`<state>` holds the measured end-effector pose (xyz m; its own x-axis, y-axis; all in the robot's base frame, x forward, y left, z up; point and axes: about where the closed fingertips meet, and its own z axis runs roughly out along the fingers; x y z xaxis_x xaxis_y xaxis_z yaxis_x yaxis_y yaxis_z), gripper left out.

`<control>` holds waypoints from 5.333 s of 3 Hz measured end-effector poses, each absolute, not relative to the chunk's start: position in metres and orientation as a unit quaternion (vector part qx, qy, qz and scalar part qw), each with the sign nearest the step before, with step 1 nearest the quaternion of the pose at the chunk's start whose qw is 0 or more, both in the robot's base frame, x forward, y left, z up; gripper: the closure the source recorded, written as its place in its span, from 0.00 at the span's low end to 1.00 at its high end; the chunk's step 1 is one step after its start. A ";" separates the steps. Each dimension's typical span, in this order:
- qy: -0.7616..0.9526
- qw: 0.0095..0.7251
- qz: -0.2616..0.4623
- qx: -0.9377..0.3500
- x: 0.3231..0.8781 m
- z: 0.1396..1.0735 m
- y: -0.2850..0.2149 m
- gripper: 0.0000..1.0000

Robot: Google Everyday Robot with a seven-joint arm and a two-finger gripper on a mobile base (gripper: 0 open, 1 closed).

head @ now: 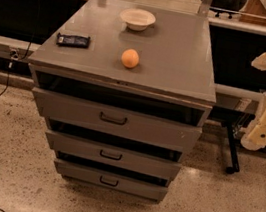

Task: Open top drawer

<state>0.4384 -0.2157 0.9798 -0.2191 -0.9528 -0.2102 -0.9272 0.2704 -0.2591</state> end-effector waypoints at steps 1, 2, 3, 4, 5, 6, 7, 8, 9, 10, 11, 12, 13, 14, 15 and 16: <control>0.780 0.165 -0.039 -0.603 0.438 0.980 -0.216 0.00; 0.763 0.195 -0.044 -0.615 0.439 0.973 -0.201 0.00; 0.720 0.228 -0.026 -0.655 0.426 0.934 -0.165 0.00; 0.707 0.241 -0.029 -0.665 0.432 0.910 -0.157 0.00; 0.695 0.223 -0.004 -0.683 0.434 0.888 -0.142 0.00; 0.690 0.195 0.015 -0.697 0.434 0.839 -0.125 0.00; 0.686 0.188 0.009 -0.703 0.446 0.774 -0.103 0.00; 0.683 0.189 -0.014 -0.705 0.470 0.729 -0.096 0.00; 0.668 0.185 -0.063 -0.718 0.506 0.700 -0.097 0.00; 0.668 0.185 -0.063 -0.718 0.506 0.700 -0.097 0.00; 0.660 0.185 -0.076 -0.724 0.514 0.701 -0.098 0.00; 0.649 0.198 -0.095 -0.728 0.535 0.709 -0.098 0.00; 0.645 0.220 -0.089 -0.727 0.557 0.711 -0.099 0.00; 0.646 0.223 -0.066 -0.727 0.574 0.694 -0.101 0.00; 0.652 0.215 -0.049 -0.726 0.584 0.672 -0.102 0.00; 0.656 0.201 -0.044 -0.726 0.589 0.654 -0.103 0.00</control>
Offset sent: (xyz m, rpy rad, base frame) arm 0.0029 0.0734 -0.0337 0.1146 -0.2745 0.1982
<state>0.5891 -0.1030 0.6545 0.1343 -0.9705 -0.2000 -0.9347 -0.0571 -0.3508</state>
